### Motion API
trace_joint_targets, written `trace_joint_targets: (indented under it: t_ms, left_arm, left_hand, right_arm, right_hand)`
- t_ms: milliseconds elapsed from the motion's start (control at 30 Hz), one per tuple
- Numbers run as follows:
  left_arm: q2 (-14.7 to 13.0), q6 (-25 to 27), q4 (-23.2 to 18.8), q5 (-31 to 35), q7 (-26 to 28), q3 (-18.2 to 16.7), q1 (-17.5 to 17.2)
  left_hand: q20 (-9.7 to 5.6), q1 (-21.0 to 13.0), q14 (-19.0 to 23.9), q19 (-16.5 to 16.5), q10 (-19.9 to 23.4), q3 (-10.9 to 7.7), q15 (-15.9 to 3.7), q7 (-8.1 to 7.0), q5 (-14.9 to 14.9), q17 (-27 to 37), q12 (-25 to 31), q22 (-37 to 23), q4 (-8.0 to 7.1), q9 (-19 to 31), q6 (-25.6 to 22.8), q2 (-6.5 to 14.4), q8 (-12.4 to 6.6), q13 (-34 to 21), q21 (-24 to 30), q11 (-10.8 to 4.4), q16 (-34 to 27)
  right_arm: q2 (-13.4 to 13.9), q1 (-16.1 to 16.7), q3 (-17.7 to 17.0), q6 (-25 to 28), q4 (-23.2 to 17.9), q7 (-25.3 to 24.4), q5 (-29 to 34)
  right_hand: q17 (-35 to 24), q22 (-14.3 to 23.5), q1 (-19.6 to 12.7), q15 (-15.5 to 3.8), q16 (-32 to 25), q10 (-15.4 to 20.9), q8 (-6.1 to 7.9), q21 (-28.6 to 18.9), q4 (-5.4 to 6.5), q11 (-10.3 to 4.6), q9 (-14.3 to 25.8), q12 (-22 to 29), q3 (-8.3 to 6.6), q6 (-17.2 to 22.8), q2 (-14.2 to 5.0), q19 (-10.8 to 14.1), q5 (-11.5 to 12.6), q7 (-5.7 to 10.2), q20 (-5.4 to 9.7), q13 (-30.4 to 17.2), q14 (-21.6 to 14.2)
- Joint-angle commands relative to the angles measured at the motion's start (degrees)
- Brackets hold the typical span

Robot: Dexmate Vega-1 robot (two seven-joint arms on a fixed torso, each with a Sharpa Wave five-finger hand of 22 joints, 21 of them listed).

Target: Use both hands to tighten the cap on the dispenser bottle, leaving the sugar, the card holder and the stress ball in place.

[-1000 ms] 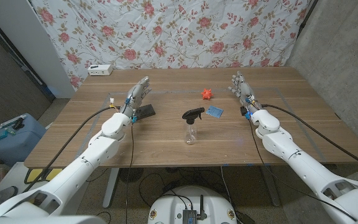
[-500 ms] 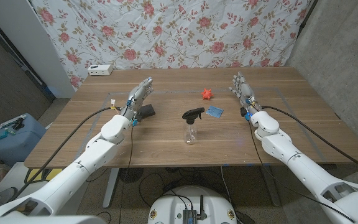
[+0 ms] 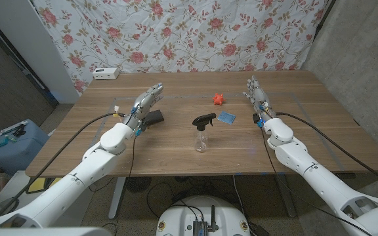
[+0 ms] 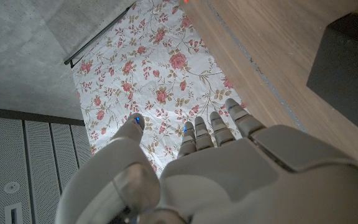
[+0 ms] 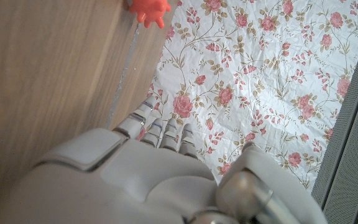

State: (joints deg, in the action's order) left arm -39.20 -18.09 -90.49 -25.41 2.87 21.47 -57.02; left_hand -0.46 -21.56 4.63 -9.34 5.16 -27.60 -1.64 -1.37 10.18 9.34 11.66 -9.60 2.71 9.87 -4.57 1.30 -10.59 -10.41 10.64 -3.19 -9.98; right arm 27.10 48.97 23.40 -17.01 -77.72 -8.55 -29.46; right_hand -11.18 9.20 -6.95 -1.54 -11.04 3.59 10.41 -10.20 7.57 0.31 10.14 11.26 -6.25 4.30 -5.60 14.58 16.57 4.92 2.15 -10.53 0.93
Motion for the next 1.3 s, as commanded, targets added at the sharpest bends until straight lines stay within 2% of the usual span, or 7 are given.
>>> trace_joint_targets:
  t_ms: [33,100,300,700,1000,1300]
  left_arm:
    - [-2.9,-1.4,-2.2,0.9,-2.3,-0.4,-2.6]
    - [-3.3,-1.7,-2.5,1.1,-2.6,-0.4,-3.0]
    - [-4.8,-1.8,-3.9,2.3,-2.5,-0.7,-4.5]
    - [-6.3,-2.2,-4.2,2.7,-5.9,0.1,-4.5]
    - [-6.7,-3.0,-3.4,2.2,-10.0,1.5,-3.1]
    - [-7.4,-3.9,-2.9,2.2,-13.1,2.7,-2.6]
  left_hand:
    - [-1.83,-0.5,0.4,-0.5,0.1,0.32,-0.89,-0.42,0.6,0.1,0.1,-0.1,1.31,0.1,0.1,-1.5,-0.01,0.0,0.4,-0.43,-0.2]
    - [-2.5,-0.7,0.5,-0.8,0.2,0.52,-0.87,-0.42,0.7,0.2,0.0,0.0,1.71,0.1,0.0,-2.0,0.0,0.0,0.4,-0.44,-0.2]
    - [-2.95,-1.1,0.7,-1.0,0.3,0.86,-0.9,-0.46,0.9,0.2,0.0,0.0,2.37,0.1,0.1,-2.8,0.03,0.0,0.4,-0.6,-0.2]
    - [-4.43,-4.5,1.3,-2.7,0.6,2.18,-0.52,0.22,2.3,0.2,-0.1,0.2,5.81,0.1,0.4,-7.0,-0.09,0.0,0.3,-0.08,-0.2]
    - [-4.03,-6.5,1.3,-3.1,0.2,2.73,0.03,0.85,3.0,0.2,-0.3,0.2,6.78,0.1,1.0,-8.5,0.02,0.0,0.2,0.51,-0.2]
    - [-3.58,-8.2,1.0,-3.7,-0.1,3.3,0.49,1.58,3.7,0.2,-0.4,0.2,7.14,0.1,1.6,-9.6,0.11,0.0,0.2,1.09,-0.1]
  right_arm:
    - [-0.2,1.1,0.0,0.8,-2.0,-2.3,0.7]
    - [-0.2,1.2,0.1,1.2,-2.3,-2.7,0.9]
    - [-0.6,1.4,0.4,1.7,-2.9,-3.7,1.4]
    - [-0.8,2.5,0.2,1.8,-4.2,-5.7,2.1]
    - [-0.2,3.5,0.0,2.8,-5.6,-5.9,1.8]
    - [0.1,3.9,0.1,3.6,-6.6,-6.2,2.0]
  right_hand:
    - [-0.1,0.2,-0.4,-0.87,-0.2,0.5,0.46,-0.3,-0.3,0.06,0.1,0.1,-0.11,0.2,0.06,0.4,0.4,0.11,2.33,-0.1,-0.3]
    - [-0.1,0.2,-0.4,-0.94,-0.2,0.5,0.46,-0.3,-0.33,-0.02,0.1,0.1,-0.13,0.2,0.03,0.4,0.4,0.05,2.31,-0.1,-0.3]
    - [-0.1,0.2,-0.5,-0.91,-0.2,0.6,0.46,-0.3,-0.36,0.03,0.1,0.1,-0.16,0.3,-0.03,0.4,0.4,0.03,2.36,-0.1,-0.3]
    - [0.0,0.2,-0.6,-0.86,-0.2,0.8,0.51,-0.3,-0.48,0.09,0.1,0.1,-0.25,0.5,-0.15,0.5,0.5,-0.02,2.41,-0.1,-0.4]
    - [0.0,0.2,-0.6,-0.82,-0.2,0.8,0.51,-0.3,-0.55,-0.02,0.1,0.1,-0.3,0.6,-0.19,0.5,0.5,-0.05,2.41,-0.1,-0.4]
    - [0.0,0.2,-0.7,-0.74,-0.2,0.7,0.4,-0.3,-0.6,0.22,0.1,0.0,-0.32,0.4,-0.21,0.4,0.5,-0.06,2.37,-0.1,-0.3]
